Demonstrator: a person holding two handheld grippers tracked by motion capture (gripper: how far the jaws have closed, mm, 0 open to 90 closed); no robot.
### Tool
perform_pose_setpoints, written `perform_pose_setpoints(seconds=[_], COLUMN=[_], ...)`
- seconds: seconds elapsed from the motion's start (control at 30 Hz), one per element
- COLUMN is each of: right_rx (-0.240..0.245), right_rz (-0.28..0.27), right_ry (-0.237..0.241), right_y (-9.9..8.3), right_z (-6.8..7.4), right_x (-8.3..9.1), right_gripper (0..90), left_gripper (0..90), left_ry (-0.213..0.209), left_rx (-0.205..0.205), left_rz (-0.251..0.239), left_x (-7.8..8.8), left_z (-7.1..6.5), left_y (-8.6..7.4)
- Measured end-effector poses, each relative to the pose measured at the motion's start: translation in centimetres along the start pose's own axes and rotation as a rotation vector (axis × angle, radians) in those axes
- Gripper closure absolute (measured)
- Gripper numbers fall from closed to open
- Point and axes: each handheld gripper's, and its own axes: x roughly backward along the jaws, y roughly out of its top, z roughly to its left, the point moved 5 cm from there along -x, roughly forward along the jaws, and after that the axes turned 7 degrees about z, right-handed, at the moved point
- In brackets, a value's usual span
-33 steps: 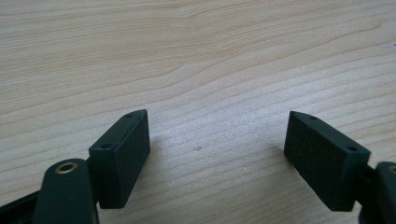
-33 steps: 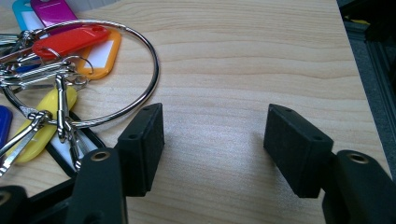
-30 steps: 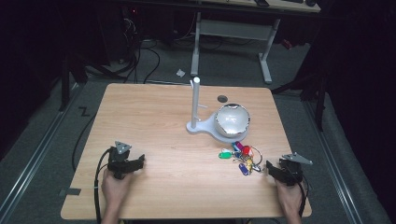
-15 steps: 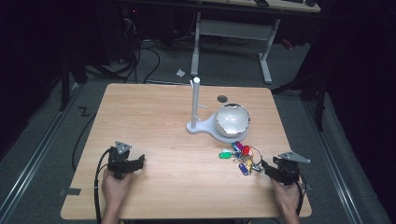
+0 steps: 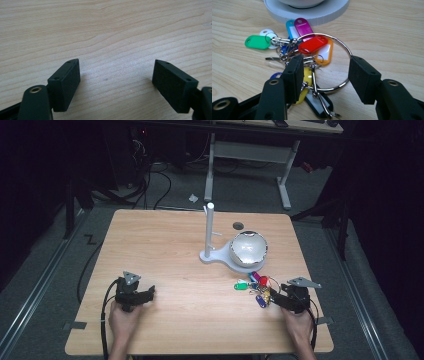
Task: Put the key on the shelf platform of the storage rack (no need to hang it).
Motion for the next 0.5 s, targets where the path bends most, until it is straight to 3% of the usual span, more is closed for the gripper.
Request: perform_pose_setpoints(seconds=[0.5], right_rx=[0.003], right_rz=[0.02], right_ry=[0.033], right_y=[1.8], right_z=[0.7], right_x=[-1.7], right_gripper=[45.9], left_gripper=[22.8], left_ry=[0.0], left_rx=[0.0], left_rz=[0.0], left_x=[0.0], left_z=[0.0], left_y=[0.0])
